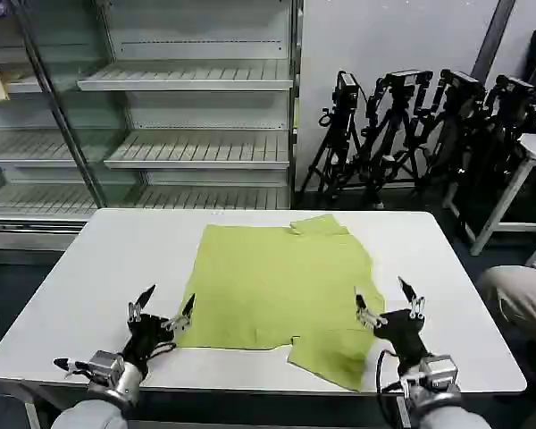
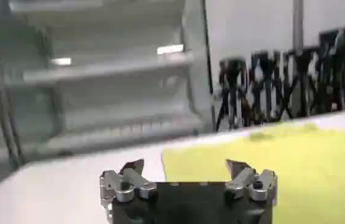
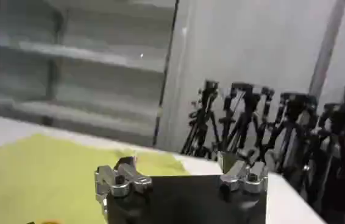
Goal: Fold and organize the clothes.
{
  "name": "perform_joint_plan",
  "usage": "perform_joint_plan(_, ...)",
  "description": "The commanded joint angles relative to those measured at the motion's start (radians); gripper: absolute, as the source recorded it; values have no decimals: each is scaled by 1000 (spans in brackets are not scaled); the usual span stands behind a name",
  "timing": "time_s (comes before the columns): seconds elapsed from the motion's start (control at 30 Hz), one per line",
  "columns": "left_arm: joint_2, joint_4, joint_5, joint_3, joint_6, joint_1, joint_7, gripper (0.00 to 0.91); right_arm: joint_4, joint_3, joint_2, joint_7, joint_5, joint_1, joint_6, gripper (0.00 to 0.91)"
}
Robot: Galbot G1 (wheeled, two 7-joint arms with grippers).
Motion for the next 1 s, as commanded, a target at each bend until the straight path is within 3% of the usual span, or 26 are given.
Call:
perform_joint_plan(0.03,43,-42,-97,-2,144,78,-38,907,93,-20,-52,21,18,-193,-41,907)
perform_joint_plan(0.17,63,-50,-109,-26,197,93,-37,907,108,-18,-42,21,18,-245,-61,907)
perform_joint_plan(0.8,55,42,-129,-29,198,42,-34,907,21,-76,-1,75,51,-236,-116,907)
perform_joint_plan(0.83,54,41,-127,-28,198,43,-34,907,18,-82,1,75,48,-236,-117,806)
perform_joint_plan(0.87,53,40,-127,-27,198,43,-34,907,16,-89,2,74,45,-235,-117,252)
perform_joint_plan(0.9,52,38,-127,-27,198,43,-34,343,14,-94,4,74,42,-232,-116,40)
perform_joint_plan(0.93,52,37,-126,-28,198,42,-32,30,14,-99,6,73,42,-230,-117,0)
perform_joint_plan(1.0,51,40,-128,-29,197,37,-30,30,16,-105,6,74,37,-227,-121,0)
